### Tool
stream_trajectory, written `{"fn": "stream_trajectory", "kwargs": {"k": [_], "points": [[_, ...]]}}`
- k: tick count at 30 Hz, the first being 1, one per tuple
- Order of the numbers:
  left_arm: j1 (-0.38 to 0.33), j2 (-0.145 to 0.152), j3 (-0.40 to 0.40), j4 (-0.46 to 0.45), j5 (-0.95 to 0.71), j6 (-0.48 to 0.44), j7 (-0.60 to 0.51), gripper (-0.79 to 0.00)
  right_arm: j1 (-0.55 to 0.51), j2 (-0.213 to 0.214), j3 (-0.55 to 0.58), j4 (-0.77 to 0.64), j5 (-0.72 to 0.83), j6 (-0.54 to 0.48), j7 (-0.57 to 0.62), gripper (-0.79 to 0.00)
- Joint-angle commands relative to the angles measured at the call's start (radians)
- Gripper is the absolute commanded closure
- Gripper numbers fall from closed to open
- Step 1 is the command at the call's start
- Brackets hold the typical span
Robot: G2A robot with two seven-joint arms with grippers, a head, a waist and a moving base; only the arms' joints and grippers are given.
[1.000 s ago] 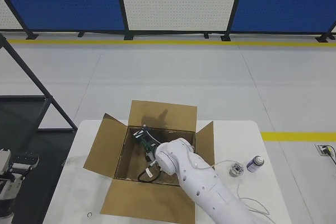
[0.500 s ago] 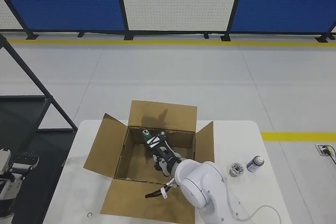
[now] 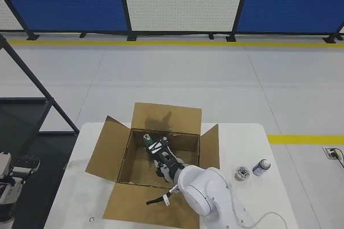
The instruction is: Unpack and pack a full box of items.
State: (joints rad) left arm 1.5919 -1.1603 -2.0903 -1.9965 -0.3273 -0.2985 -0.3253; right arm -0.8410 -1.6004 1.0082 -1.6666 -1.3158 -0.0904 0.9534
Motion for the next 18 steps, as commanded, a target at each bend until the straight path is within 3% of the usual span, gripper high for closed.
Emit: {"fn": "stream_trajectory", "kwargs": {"k": [1, 12, 18], "points": [[0.0, 0.0, 0.0, 0.0, 0.0, 0.0, 0.0, -0.785, -0.021, 0.003, 0.008, -0.051, -0.003, 0.003, -0.01, 0.0], [0.0, 0.0, 0.0, 0.0, 0.0, 0.0, 0.0, -0.785, -0.177, 0.029, 0.08, -0.44, -0.032, -0.027, 0.0, 0.0], [0.0, 0.0, 0.0, 0.0, 0.0, 0.0, 0.0, -0.785, -0.267, 0.045, 0.157, -0.59, 0.043, -0.078, 0.003, 0.0]]}}
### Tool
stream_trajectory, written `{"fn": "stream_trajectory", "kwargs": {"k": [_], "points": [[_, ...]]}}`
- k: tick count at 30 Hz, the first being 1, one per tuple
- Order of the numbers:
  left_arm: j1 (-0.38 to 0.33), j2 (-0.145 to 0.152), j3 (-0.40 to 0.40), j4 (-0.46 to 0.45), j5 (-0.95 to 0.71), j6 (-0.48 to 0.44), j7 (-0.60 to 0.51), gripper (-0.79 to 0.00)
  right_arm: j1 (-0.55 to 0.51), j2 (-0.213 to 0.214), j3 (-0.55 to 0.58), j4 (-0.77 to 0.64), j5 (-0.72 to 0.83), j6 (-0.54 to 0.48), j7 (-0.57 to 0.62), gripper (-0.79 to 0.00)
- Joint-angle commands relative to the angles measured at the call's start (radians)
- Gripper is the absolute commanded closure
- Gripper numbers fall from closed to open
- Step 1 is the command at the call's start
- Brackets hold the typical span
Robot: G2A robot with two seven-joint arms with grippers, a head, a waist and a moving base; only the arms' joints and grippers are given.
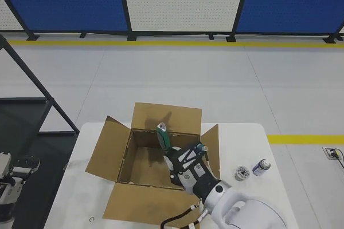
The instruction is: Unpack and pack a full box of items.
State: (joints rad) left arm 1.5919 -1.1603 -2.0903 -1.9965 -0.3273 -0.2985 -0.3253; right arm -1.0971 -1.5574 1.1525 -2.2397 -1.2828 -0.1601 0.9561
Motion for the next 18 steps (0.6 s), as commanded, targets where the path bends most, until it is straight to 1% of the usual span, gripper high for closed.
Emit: {"fn": "stream_trajectory", "kwargs": {"k": [1, 5, 9, 11, 18], "points": [[0.0, 0.0, 0.0, 0.0, 0.0, 0.0, 0.0, -0.785, -0.025, 0.005, 0.025, -0.037, 0.015, -0.016, -0.002, 0.0], [0.0, 0.0, 0.0, 0.0, 0.0, 0.0, 0.0, -0.785, -0.084, 0.015, 0.067, -0.11, 0.035, -0.039, -0.033, 0.0], [0.0, 0.0, 0.0, 0.0, 0.0, 0.0, 0.0, -0.785, -0.106, 0.022, 0.129, -0.11, 0.073, -0.044, -0.091, 0.0], [0.0, 0.0, 0.0, 0.0, 0.0, 0.0, 0.0, -0.785, -0.115, 0.026, 0.168, -0.11, 0.106, -0.036, -0.082, 0.0], [0.0, 0.0, 0.0, 0.0, 0.0, 0.0, 0.0, -0.785, -0.115, 0.026, 0.168, -0.11, 0.106, -0.036, -0.082, 0.0]]}}
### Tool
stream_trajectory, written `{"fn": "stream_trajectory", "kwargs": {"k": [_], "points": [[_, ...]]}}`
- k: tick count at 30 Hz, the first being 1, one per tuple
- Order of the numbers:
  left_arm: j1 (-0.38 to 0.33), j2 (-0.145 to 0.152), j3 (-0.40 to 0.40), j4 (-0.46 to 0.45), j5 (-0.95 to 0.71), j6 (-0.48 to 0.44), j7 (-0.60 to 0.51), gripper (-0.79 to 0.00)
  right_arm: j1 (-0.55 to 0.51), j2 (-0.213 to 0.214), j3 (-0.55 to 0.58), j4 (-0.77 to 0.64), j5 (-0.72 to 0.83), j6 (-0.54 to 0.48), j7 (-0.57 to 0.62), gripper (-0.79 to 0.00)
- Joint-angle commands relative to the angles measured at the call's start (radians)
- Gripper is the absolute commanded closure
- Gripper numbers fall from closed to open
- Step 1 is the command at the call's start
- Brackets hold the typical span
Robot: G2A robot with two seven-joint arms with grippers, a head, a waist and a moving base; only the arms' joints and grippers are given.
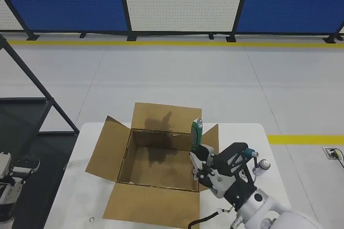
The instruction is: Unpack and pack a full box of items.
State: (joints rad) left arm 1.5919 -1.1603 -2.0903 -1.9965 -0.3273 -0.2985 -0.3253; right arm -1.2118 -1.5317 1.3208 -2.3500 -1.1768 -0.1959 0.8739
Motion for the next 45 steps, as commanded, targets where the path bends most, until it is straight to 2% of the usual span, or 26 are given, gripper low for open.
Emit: {"fn": "stream_trajectory", "kwargs": {"k": [1, 7, 10, 16, 23, 29, 36, 45], "points": [[0.0, 0.0, 0.0, 0.0, 0.0, 0.0, 0.0, -0.785, 0.0, 0.0, 0.0, 0.0, 0.0, 0.0, 0.0, 0.0], [0.0, 0.0, 0.0, 0.0, 0.0, 0.0, 0.0, -0.785, -0.012, 0.002, 0.004, 0.002, -0.001, -0.005, -0.017, 0.0], [0.0, 0.0, 0.0, 0.0, 0.0, 0.0, 0.0, -0.785, -0.02, 0.009, 0.05, 0.0, 0.014, -0.005, -0.014, 0.0], [0.0, 0.0, 0.0, 0.0, 0.0, 0.0, 0.0, -0.785, -0.058, 0.026, 0.262, 0.0, 0.092, 0.018, 0.017, 0.0], [0.0, 0.0, 0.0, 0.0, 0.0, 0.0, 0.0, -0.785, -0.165, 0.048, 0.541, 0.0, 0.217, 0.029, 0.092, 0.0], [0.0, 0.0, 0.0, 0.0, 0.0, 0.0, 0.0, -0.785, -0.277, 0.063, 0.697, 0.0, 0.281, 0.063, 0.183, 0.0], [0.0, 0.0, 0.0, 0.0, 0.0, 0.0, 0.0, -0.785, -0.372, 0.072, 0.746, 0.0, 0.325, 0.18, 0.295, 0.0], [0.0, 0.0, 0.0, 0.0, 0.0, 0.0, 0.0, -0.785, -0.376, 0.073, 0.742, 0.0, 0.322, 0.186, 0.311, 0.0]]}}
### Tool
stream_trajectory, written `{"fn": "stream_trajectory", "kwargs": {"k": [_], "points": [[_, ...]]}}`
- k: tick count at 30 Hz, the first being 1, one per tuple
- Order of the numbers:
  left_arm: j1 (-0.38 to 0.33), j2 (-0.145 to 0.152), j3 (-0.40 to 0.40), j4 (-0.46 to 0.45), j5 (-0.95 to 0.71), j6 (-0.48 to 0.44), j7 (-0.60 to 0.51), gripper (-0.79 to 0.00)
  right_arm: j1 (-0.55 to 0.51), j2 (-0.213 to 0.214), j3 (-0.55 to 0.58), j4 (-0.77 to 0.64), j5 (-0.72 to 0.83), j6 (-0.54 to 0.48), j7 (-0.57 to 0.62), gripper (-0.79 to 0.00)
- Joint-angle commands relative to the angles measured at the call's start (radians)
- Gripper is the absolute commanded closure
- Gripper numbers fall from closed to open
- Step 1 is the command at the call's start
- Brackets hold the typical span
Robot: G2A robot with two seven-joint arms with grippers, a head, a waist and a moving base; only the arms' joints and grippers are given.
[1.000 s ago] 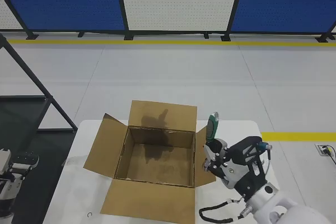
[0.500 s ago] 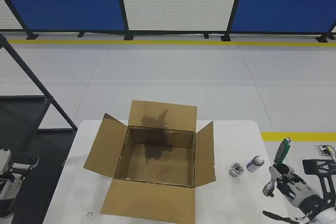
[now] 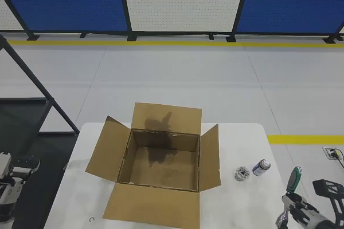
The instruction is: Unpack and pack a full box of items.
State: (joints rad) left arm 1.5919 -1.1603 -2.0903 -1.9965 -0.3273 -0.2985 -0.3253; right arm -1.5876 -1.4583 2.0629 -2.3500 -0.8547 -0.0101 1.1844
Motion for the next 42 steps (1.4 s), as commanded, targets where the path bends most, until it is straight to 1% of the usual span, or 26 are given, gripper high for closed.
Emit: {"fn": "stream_trajectory", "kwargs": {"k": [1, 4, 6, 11, 17, 19, 22, 27, 32, 38, 42], "points": [[0.0, 0.0, 0.0, 0.0, 0.0, 0.0, 0.0, -0.785, 0.0, 0.0, 0.0, 0.0, 0.0, 0.0, 0.0, 0.0], [0.0, 0.0, 0.0, 0.0, 0.0, 0.0, 0.0, -0.785, -0.002, 0.0, -0.001, 0.002, -0.001, -0.001, -0.005, 0.0], [0.0, 0.0, 0.0, 0.0, 0.0, 0.0, 0.0, -0.785, -0.018, 0.004, -0.03, 0.005, -0.032, -0.022, -0.003, 0.0], [0.0, 0.0, 0.0, 0.0, 0.0, 0.0, 0.0, -0.785, -0.012, 0.016, -0.129, 0.052, -0.168, 0.014, 0.085, 0.0], [0.0, 0.0, 0.0, 0.0, 0.0, 0.0, 0.0, -0.785, 0.051, 0.028, -0.251, 0.125, -0.324, 0.067, 0.172, 0.0], [0.0, 0.0, 0.0, 0.0, 0.0, 0.0, 0.0, -0.785, 0.078, 0.03, -0.291, 0.152, -0.377, 0.104, 0.176, 0.0], [0.0, 0.0, 0.0, 0.0, 0.0, 0.0, 0.0, -0.785, 0.124, 0.032, -0.341, 0.196, -0.415, 0.136, 0.2, 0.0], [0.0, 0.0, 0.0, 0.0, 0.0, 0.0, 0.0, -0.785, 0.212, 0.033, -0.425, 0.294, -0.57, 0.217, 0.215, 0.0], [0.0, 0.0, 0.0, 0.0, 0.0, 0.0, 0.0, -0.785, 0.29, 0.034, -0.455, 0.389, -0.621, 0.259, 0.257, 0.0], [0.0, 0.0, 0.0, 0.0, 0.0, 0.0, 0.0, -0.785, 0.331, 0.036, -0.45, 0.455, -0.612, 0.256, 0.278, 0.0], [0.0, 0.0, 0.0, 0.0, 0.0, 0.0, 0.0, -0.785, 0.362, 0.038, -0.448, 0.515, -0.608, 0.253, 0.265, 0.0]]}}
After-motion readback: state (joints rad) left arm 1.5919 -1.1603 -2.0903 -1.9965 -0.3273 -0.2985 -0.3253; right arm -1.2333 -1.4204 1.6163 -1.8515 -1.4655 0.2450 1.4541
